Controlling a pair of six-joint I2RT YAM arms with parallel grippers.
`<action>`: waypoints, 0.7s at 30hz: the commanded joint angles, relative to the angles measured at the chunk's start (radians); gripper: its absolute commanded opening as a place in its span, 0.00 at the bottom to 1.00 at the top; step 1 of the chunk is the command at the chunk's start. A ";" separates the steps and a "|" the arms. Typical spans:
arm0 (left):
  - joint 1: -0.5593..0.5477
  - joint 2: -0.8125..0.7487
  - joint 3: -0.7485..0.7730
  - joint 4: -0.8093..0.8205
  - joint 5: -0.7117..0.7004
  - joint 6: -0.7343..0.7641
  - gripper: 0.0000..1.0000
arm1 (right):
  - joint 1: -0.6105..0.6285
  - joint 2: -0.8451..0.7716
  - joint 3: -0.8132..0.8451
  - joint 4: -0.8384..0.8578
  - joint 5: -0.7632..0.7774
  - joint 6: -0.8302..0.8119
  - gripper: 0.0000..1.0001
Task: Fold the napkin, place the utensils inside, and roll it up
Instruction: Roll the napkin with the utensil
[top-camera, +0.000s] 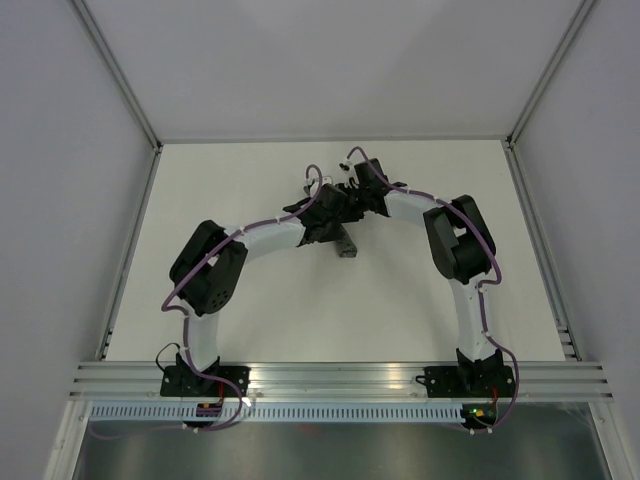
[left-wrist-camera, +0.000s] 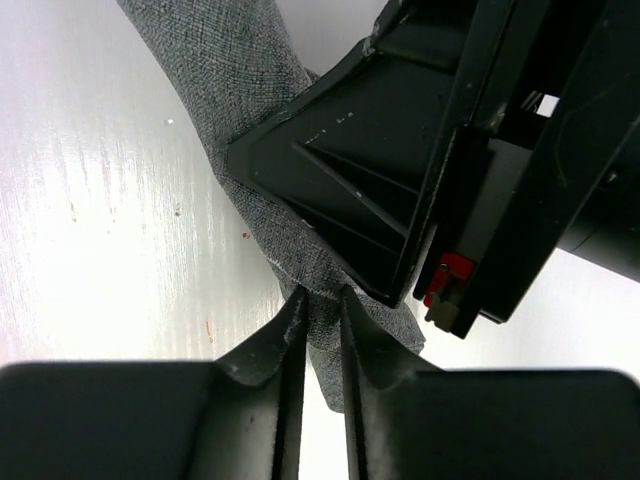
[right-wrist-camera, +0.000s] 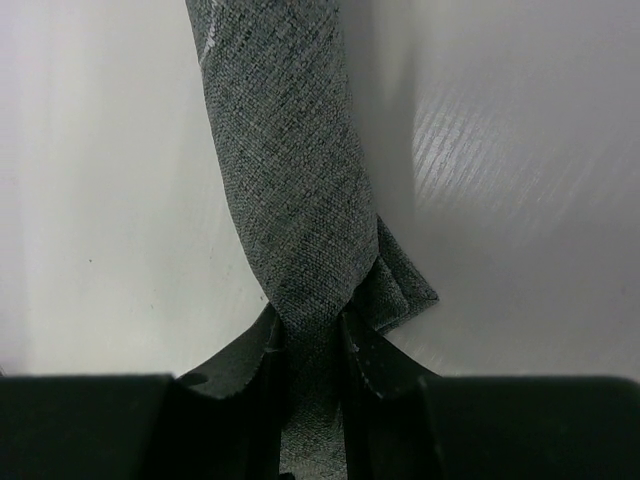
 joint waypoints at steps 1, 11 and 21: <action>-0.004 0.043 0.047 -0.067 -0.032 0.050 0.18 | -0.016 0.076 -0.034 -0.138 0.055 0.018 0.14; -0.004 0.089 0.131 -0.152 -0.011 0.124 0.06 | -0.045 0.047 -0.019 -0.152 -0.032 0.021 0.49; 0.011 0.105 0.154 -0.179 0.014 0.137 0.05 | -0.061 0.030 0.020 -0.190 -0.091 0.006 0.61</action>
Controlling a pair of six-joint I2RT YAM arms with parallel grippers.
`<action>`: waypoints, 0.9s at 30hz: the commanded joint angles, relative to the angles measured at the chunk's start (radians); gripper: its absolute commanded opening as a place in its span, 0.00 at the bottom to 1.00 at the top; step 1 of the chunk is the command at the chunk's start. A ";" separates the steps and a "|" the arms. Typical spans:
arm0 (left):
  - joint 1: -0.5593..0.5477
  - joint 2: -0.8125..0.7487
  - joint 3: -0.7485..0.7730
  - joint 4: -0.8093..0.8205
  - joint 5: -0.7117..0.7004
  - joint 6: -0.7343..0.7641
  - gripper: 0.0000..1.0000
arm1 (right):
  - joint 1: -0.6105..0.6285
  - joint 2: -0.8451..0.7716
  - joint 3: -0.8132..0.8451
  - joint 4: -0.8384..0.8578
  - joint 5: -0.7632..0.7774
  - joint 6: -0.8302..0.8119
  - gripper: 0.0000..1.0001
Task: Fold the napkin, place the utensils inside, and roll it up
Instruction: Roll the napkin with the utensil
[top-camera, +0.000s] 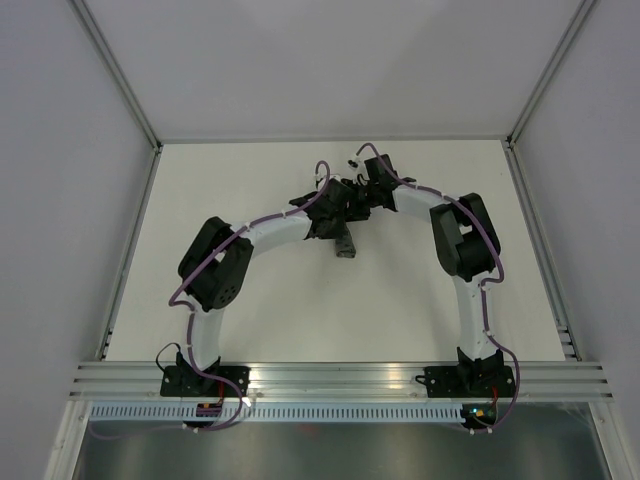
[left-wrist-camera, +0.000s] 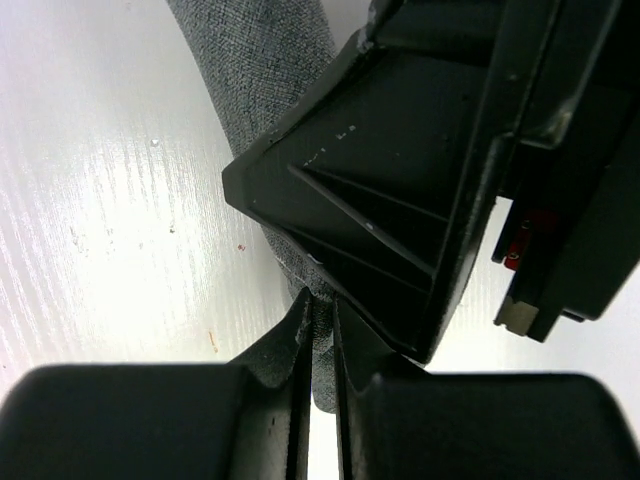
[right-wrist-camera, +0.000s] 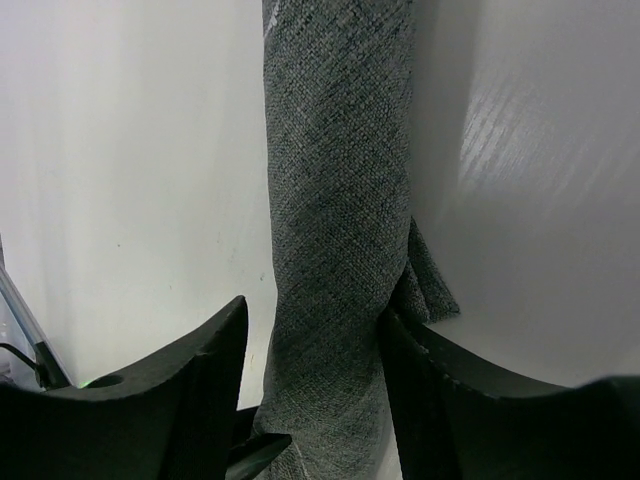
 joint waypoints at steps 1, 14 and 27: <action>0.016 0.039 0.023 -0.049 0.011 0.049 0.05 | -0.008 0.027 0.006 -0.154 0.014 -0.011 0.62; 0.018 0.076 0.085 -0.089 0.045 0.068 0.03 | -0.032 0.033 0.098 -0.185 -0.066 -0.031 0.64; 0.019 0.094 0.121 -0.125 0.054 0.065 0.05 | -0.037 -0.016 0.173 -0.272 -0.020 -0.137 0.65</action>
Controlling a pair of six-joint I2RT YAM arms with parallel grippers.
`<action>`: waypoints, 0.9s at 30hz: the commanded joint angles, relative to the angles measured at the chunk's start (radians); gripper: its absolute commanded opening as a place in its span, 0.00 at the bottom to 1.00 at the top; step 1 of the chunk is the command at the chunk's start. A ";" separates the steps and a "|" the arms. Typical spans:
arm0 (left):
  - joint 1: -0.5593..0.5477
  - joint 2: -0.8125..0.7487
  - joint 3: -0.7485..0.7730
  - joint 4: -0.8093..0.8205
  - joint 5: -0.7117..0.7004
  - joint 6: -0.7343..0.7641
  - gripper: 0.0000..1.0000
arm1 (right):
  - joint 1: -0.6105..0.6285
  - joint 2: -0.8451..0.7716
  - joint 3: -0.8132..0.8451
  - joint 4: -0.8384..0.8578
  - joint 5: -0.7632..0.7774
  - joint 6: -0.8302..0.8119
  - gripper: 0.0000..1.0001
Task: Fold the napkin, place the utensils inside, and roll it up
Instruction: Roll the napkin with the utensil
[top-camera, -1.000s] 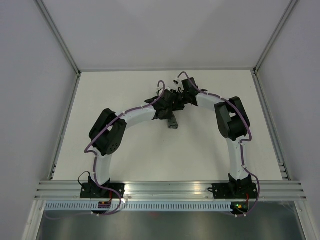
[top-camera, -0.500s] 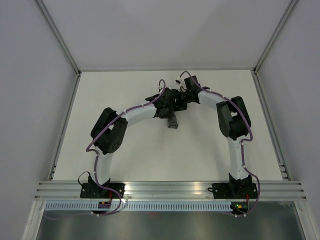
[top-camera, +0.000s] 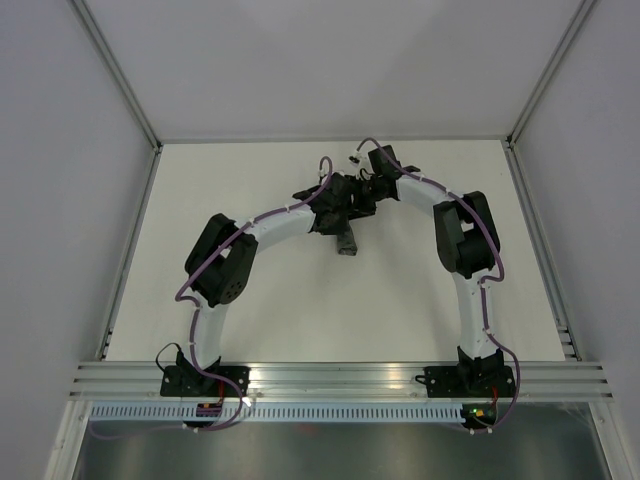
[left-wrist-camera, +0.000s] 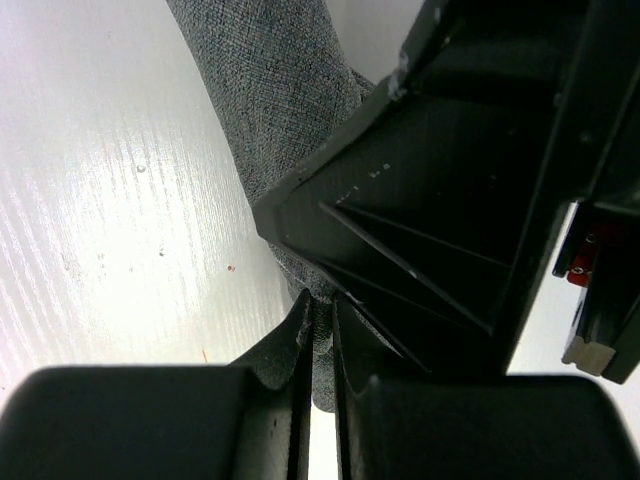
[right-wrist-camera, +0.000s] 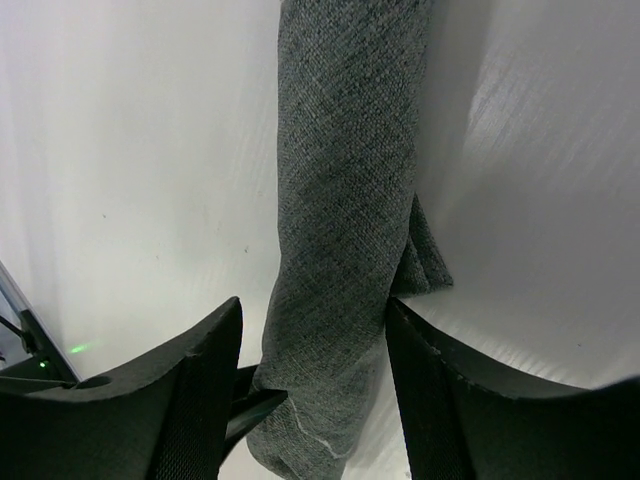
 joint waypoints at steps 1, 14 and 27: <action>0.007 0.038 0.025 -0.058 0.025 0.039 0.05 | -0.004 -0.050 0.036 -0.068 0.027 -0.036 0.65; 0.007 0.037 0.042 -0.060 0.049 0.038 0.15 | -0.003 -0.109 -0.013 -0.102 0.122 -0.117 0.45; 0.008 0.037 0.049 -0.061 0.066 0.046 0.21 | -0.004 -0.067 -0.007 -0.109 0.131 -0.151 0.36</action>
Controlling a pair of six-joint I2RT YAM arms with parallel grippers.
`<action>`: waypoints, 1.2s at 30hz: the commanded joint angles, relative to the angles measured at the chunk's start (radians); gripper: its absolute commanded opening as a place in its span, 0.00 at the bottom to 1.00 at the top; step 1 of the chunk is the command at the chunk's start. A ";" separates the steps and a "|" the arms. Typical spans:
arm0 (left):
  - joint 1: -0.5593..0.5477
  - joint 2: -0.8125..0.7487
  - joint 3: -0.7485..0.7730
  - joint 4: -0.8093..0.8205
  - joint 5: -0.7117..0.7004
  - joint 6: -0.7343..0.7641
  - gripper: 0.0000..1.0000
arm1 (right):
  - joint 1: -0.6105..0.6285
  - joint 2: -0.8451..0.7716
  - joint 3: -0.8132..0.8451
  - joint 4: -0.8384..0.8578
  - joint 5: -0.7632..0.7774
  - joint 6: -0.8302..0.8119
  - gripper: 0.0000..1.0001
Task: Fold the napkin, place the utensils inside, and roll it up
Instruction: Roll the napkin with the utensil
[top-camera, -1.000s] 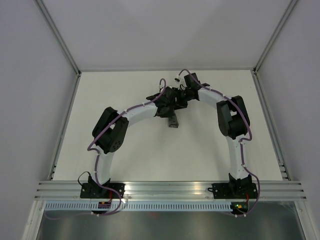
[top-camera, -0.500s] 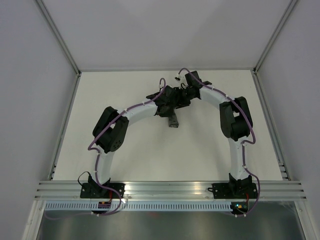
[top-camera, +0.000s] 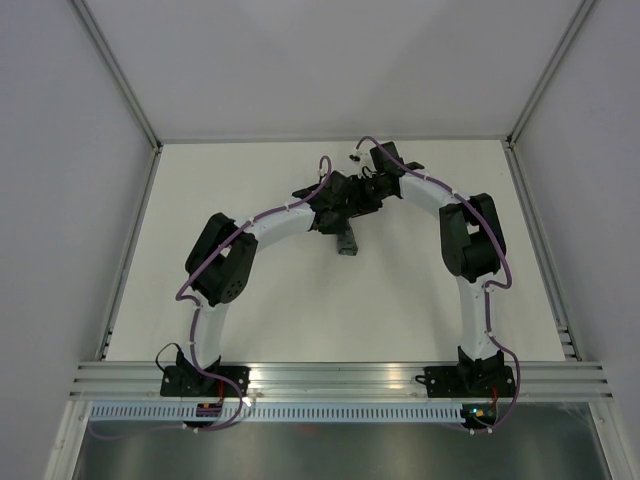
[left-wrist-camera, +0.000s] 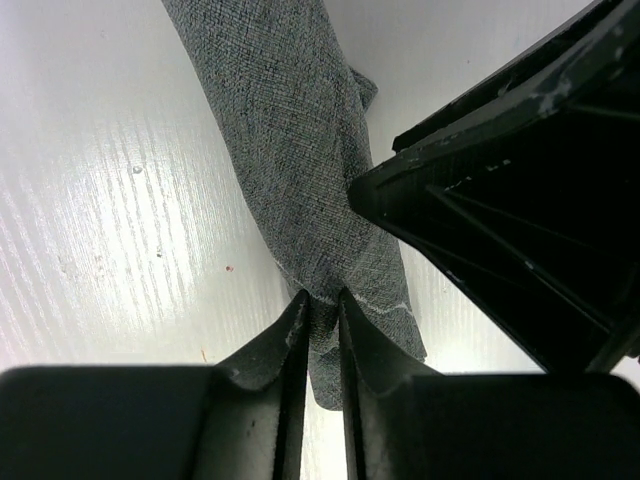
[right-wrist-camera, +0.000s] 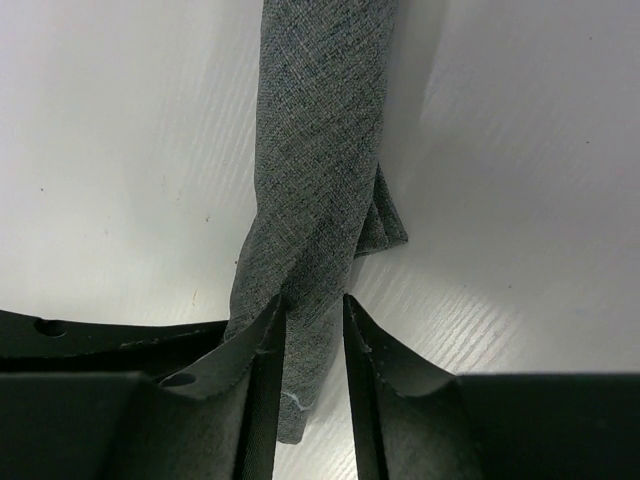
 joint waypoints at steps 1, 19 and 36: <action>0.003 0.029 0.031 -0.041 0.042 0.044 0.23 | -0.006 0.002 0.003 -0.027 0.034 -0.002 0.34; 0.003 -0.020 0.032 -0.009 0.077 0.046 0.42 | -0.011 0.079 0.017 -0.040 0.067 -0.025 0.26; 0.003 -0.069 0.005 0.077 0.128 0.044 0.48 | -0.018 0.077 0.015 -0.038 0.087 -0.023 0.26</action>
